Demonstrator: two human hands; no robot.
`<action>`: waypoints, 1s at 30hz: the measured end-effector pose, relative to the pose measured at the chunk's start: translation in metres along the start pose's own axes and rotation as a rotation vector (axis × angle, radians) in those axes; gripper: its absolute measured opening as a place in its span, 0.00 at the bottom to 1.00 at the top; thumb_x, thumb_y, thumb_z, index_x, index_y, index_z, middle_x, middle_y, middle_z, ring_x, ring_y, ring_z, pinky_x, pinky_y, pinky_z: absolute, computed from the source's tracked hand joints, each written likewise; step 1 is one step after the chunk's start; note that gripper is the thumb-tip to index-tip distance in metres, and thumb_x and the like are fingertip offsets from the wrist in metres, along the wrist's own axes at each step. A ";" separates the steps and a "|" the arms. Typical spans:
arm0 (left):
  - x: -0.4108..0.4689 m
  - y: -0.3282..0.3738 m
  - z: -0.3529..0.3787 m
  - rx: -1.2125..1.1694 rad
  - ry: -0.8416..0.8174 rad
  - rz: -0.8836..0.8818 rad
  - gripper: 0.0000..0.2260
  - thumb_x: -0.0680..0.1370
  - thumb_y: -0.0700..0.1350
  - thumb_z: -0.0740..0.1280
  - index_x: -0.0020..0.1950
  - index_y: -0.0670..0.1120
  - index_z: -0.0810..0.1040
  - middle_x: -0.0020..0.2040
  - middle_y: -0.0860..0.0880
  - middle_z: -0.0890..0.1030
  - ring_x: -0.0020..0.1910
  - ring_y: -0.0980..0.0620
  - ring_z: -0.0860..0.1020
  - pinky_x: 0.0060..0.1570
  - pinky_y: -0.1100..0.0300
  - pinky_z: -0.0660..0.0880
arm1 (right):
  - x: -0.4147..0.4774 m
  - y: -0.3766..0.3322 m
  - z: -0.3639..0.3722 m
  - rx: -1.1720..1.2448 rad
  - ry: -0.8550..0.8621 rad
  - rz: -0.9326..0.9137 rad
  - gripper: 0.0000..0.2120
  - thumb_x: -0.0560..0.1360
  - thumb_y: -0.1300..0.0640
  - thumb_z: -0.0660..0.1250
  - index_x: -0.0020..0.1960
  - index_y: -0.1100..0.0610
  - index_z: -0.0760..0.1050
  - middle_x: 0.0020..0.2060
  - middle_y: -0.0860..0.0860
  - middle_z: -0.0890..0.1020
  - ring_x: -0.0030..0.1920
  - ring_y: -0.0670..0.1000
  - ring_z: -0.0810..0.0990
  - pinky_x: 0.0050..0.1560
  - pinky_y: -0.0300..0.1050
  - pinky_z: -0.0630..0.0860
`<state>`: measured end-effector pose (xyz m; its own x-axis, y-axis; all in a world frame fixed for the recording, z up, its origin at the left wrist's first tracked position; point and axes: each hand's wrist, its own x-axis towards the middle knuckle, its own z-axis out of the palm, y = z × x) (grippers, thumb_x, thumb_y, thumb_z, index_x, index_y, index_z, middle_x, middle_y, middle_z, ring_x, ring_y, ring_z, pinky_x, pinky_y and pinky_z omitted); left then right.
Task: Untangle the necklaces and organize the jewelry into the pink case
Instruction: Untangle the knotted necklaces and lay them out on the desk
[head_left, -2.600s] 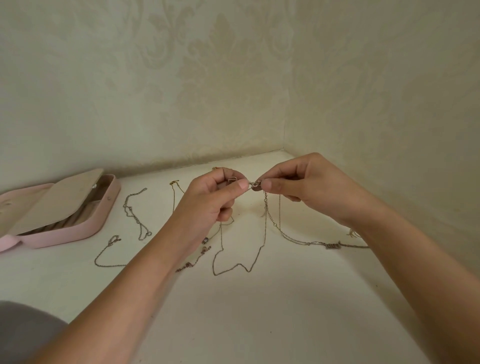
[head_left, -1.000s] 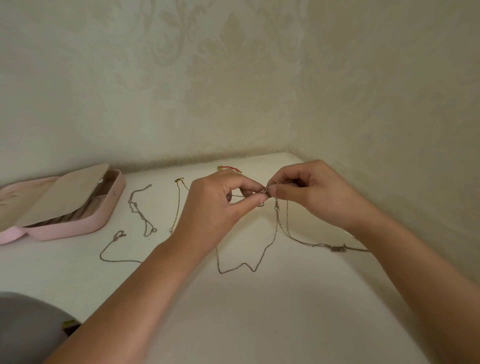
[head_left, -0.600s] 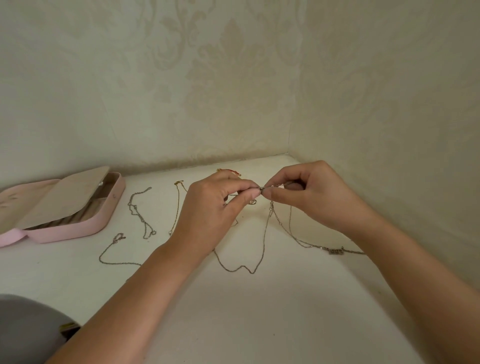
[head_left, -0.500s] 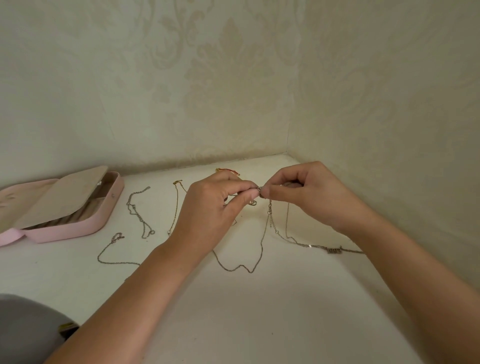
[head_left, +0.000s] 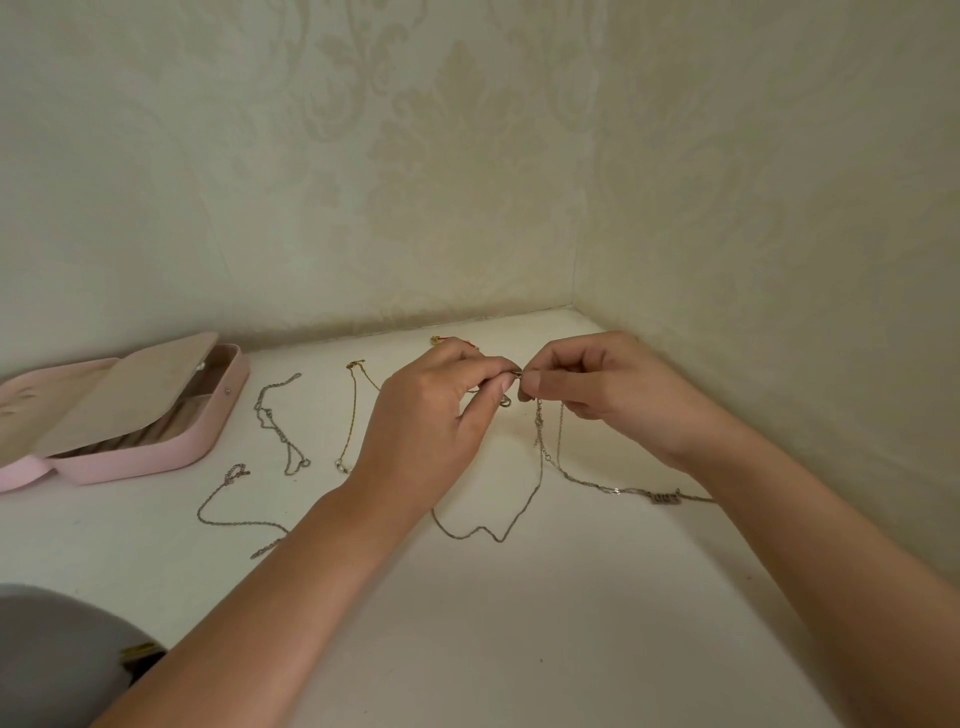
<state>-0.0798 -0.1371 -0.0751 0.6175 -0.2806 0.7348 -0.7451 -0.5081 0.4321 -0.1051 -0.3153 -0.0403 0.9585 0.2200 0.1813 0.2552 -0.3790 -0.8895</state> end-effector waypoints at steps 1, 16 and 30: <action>0.000 -0.001 0.000 0.003 0.001 -0.002 0.08 0.77 0.45 0.65 0.49 0.48 0.85 0.41 0.53 0.79 0.39 0.55 0.75 0.37 0.72 0.67 | 0.000 0.000 0.000 -0.016 0.001 -0.005 0.06 0.75 0.56 0.68 0.41 0.55 0.82 0.29 0.54 0.64 0.28 0.46 0.59 0.29 0.34 0.58; 0.000 -0.001 0.003 -0.020 -0.030 -0.016 0.09 0.77 0.42 0.64 0.50 0.46 0.84 0.40 0.53 0.77 0.36 0.63 0.71 0.36 0.75 0.64 | 0.003 0.004 0.005 -0.150 0.180 0.005 0.07 0.72 0.54 0.73 0.39 0.56 0.80 0.23 0.46 0.64 0.25 0.45 0.61 0.28 0.37 0.58; 0.000 0.003 -0.001 -0.155 -0.085 -0.157 0.05 0.78 0.41 0.67 0.48 0.46 0.83 0.43 0.56 0.80 0.37 0.66 0.73 0.38 0.73 0.66 | 0.001 0.006 -0.020 -0.101 0.175 0.179 0.05 0.74 0.55 0.71 0.43 0.55 0.84 0.19 0.41 0.67 0.21 0.41 0.65 0.25 0.29 0.60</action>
<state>-0.0825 -0.1380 -0.0735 0.7429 -0.2790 0.6085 -0.6640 -0.4215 0.6175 -0.1004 -0.3356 -0.0370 0.9946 -0.0144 0.1028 0.0828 -0.4878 -0.8690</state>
